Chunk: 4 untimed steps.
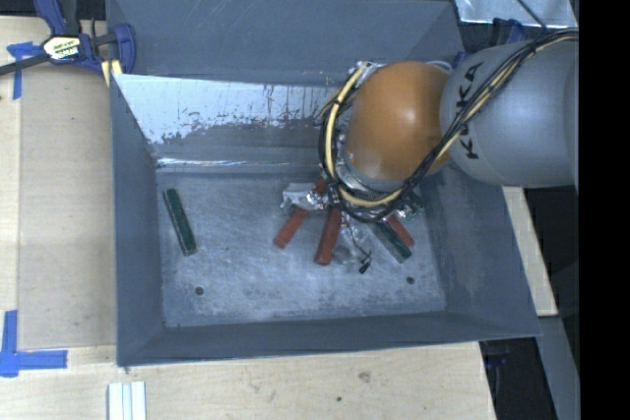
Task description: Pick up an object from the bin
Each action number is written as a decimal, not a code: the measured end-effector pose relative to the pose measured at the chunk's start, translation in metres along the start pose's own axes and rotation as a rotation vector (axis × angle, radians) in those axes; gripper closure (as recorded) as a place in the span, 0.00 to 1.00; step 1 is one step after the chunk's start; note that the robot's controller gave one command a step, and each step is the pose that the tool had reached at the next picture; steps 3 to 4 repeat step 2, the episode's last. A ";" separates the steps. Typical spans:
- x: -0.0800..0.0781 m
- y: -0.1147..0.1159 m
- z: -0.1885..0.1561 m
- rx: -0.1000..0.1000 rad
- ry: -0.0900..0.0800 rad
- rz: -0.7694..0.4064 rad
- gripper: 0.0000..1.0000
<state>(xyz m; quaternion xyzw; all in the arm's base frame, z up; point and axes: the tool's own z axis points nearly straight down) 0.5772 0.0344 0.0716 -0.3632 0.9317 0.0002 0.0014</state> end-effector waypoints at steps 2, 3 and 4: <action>0.008 0.013 -0.218 0.006 -0.005 -0.365 1.00; 0.008 0.013 -0.218 0.006 -0.005 -0.365 1.00; 0.008 0.013 -0.218 0.006 -0.005 -0.365 1.00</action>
Offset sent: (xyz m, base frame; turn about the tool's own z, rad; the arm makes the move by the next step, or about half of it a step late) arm 0.0000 0.0000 0.0000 0.0000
